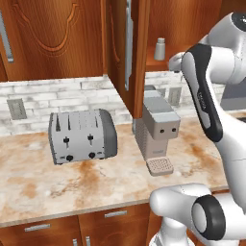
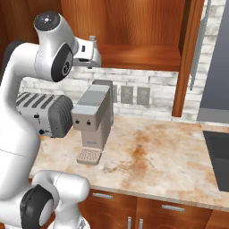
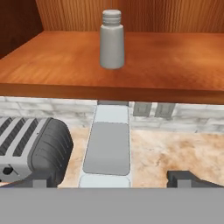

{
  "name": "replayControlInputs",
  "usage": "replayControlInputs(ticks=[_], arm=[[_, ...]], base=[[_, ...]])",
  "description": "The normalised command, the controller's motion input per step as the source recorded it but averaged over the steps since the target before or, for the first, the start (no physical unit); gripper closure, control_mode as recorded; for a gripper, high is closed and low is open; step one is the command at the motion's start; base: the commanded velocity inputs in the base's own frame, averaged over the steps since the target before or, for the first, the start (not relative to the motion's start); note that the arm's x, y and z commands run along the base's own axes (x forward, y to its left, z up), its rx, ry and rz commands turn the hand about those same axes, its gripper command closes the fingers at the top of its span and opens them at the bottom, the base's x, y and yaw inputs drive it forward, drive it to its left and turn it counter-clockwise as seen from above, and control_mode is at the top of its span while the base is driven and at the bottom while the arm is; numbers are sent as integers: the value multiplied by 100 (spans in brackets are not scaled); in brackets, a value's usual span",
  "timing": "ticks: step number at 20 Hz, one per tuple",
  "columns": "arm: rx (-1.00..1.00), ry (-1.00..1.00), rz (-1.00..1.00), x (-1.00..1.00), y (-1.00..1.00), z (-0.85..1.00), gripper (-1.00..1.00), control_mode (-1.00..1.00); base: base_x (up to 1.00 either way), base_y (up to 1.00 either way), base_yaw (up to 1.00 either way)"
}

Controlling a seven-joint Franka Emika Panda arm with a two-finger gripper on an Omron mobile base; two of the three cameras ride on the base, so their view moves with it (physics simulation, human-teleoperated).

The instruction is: Retrieve the shaker from the cabinet and place it next the steak on a plate on the dining table.

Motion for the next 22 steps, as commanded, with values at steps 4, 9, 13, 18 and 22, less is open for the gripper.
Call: replayControlInputs(ticks=[4,9,13,18,22], arm=[[0,-15,0,41,12,3,-100,-100],[0,-19,0,46,11,0,-100,-100],[0,-3,0,35,3,12,-100,-100],[0,0,0,37,0,19,-100,-100],[0,1,0,39,0,22,-100,-100]], base=[[0,0,0],[0,0,0],[0,0,0],[0,0,0],[0,0,0]])
